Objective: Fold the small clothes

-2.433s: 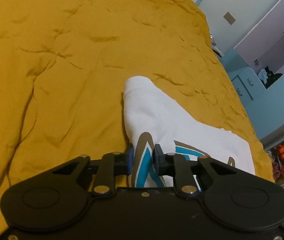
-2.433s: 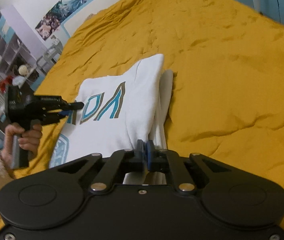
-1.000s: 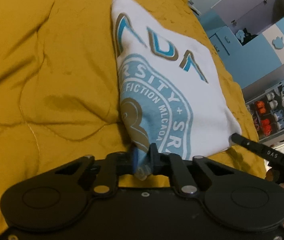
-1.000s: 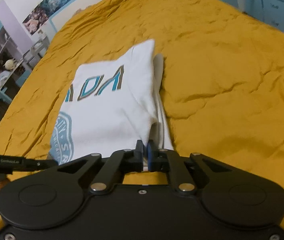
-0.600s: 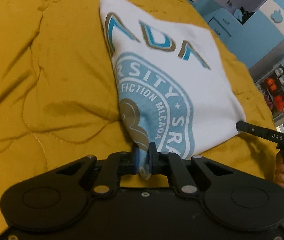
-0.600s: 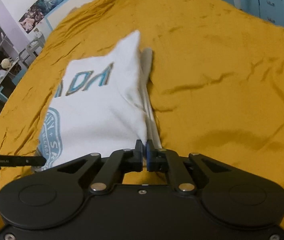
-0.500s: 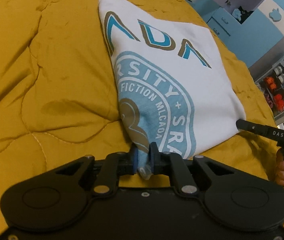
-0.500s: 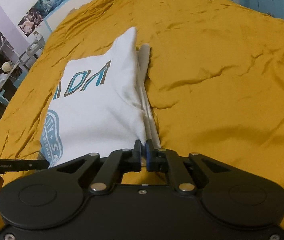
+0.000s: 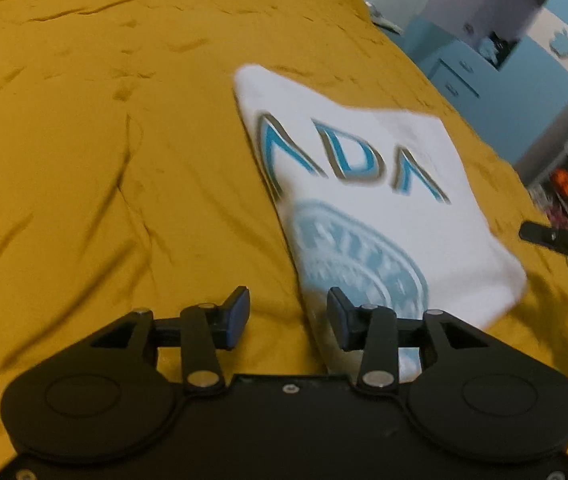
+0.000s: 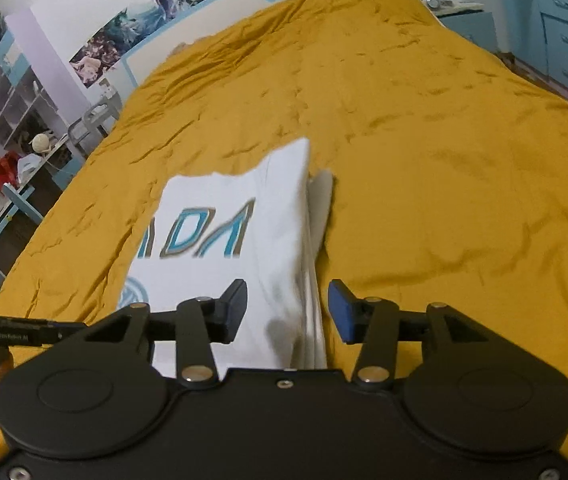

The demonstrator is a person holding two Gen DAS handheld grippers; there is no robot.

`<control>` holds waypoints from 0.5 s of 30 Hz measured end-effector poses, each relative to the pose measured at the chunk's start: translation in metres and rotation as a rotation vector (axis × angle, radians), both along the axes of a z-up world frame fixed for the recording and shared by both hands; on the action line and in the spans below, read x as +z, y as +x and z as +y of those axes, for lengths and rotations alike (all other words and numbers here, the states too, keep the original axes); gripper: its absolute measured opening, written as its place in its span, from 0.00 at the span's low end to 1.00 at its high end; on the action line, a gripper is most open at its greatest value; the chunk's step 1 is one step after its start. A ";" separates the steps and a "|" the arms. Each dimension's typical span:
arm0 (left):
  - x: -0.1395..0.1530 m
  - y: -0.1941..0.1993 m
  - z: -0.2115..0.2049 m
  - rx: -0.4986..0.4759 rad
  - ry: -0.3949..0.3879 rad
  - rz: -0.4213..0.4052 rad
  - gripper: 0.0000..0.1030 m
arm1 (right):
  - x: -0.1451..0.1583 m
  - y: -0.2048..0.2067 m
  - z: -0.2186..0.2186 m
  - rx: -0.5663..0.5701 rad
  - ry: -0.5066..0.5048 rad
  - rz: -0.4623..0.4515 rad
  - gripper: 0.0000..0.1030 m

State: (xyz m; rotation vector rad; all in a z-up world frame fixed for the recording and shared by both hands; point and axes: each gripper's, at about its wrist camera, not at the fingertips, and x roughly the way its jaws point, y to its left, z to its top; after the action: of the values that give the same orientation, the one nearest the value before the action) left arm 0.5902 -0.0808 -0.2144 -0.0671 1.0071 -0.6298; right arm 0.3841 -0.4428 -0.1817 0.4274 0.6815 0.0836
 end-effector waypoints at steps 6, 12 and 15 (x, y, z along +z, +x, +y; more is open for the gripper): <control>-0.017 0.042 -0.011 0.055 -0.062 0.090 0.42 | -0.018 0.041 -0.012 0.021 0.074 0.033 0.45; -0.033 0.066 -0.021 0.063 -0.110 0.155 0.47 | -0.044 0.072 -0.017 0.043 0.131 0.090 0.46; -0.037 0.072 -0.020 0.053 -0.129 0.176 0.50 | -0.051 0.082 -0.020 0.058 0.183 0.099 0.46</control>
State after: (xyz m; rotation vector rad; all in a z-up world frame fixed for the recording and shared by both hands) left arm 0.6622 -0.1010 -0.2516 -0.2655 1.1299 -0.6483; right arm 0.4656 -0.4630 -0.2331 0.5903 0.7872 0.1813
